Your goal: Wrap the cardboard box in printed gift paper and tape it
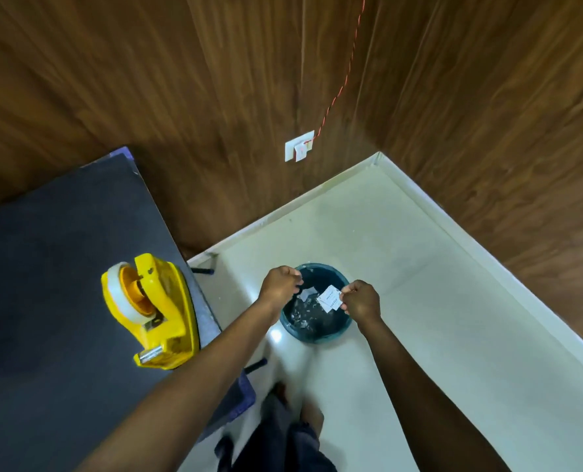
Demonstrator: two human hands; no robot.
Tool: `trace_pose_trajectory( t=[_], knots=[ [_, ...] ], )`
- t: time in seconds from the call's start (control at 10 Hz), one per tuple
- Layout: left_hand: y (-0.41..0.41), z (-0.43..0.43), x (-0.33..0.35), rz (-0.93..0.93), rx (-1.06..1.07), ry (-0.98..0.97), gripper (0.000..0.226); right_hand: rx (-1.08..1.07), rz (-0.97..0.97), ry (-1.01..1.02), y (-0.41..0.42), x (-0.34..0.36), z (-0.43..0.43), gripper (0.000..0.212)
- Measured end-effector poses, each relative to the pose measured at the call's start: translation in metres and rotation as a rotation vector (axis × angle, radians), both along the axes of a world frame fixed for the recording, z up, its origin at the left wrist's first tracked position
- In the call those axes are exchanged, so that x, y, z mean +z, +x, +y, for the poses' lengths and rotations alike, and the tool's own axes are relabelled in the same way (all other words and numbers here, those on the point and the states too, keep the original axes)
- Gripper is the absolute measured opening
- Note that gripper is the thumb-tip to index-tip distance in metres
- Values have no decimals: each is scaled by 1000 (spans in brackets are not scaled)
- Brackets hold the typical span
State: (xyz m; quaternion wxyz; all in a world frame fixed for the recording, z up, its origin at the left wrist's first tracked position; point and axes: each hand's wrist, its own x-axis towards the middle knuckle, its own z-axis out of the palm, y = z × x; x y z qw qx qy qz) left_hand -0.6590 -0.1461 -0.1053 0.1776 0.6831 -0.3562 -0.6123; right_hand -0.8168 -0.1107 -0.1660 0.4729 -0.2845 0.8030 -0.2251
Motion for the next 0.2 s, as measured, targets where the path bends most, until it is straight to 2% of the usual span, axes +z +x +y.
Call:
trace_pose_trajectory(
  t=[0.2],
  knots=[
    [-11,-36,-90,-48,-58,38,28,-60,24,61,4,-140,-26,22]
  ],
)
